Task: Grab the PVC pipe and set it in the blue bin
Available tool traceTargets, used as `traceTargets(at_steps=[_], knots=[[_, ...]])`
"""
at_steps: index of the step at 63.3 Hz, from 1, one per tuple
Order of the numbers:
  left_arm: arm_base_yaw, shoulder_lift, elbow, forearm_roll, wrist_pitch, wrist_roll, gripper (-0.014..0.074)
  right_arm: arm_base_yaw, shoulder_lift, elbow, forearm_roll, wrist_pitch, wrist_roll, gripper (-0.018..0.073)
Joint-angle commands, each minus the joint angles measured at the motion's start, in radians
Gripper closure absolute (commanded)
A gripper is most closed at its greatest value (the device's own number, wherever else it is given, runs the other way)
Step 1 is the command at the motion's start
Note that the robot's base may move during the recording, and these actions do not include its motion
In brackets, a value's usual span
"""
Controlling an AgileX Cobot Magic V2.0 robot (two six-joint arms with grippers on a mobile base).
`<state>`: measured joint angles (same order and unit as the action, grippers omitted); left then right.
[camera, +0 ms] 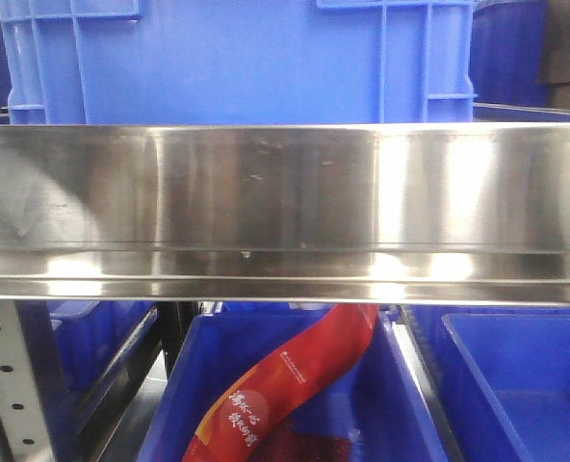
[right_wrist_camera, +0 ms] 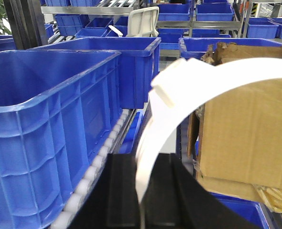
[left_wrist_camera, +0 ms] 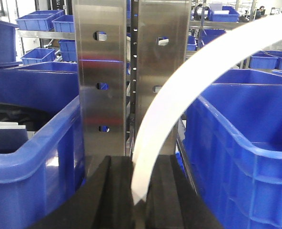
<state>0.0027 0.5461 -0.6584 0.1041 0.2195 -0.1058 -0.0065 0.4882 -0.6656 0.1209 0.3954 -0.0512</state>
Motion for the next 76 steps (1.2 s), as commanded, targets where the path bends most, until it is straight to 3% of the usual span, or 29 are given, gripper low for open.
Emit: traceTargets(at_steps=[1, 46, 55, 61, 69, 76], knots=[[0.003, -0.004, -0.004, -0.005, -0.027, -0.002, 0.0707, 0.001, -0.004, -0.002, -0.006, -0.030, -0.004, 0.0728], [0.003, -0.004, -0.004, -0.005, -0.094, -0.002, 0.0707, 0.001, -0.004, -0.002, -0.006, -0.091, -0.004, 0.0728], [0.003, 0.000, -0.004, -0.013, -0.073, -0.002, 0.0707, 0.001, -0.001, -0.004, -0.003, -0.046, -0.004, 0.0728], [0.000, 0.000, -0.018, -0.013, -0.020, -0.002, 0.0707, 0.022, 0.014, -0.036, 0.056, 0.020, -0.007, 0.0728], [-0.063, 0.000, -0.091, -0.013, 0.038, 0.010, 0.0707, 0.094, 0.055, -0.106, 0.078, 0.128, -0.084, 0.0728], [-0.162, 0.031, -0.158, -0.013, 0.028, 0.086, 0.0707, 0.172, 0.114, -0.170, 0.078, 0.112, -0.097, 0.0728]])
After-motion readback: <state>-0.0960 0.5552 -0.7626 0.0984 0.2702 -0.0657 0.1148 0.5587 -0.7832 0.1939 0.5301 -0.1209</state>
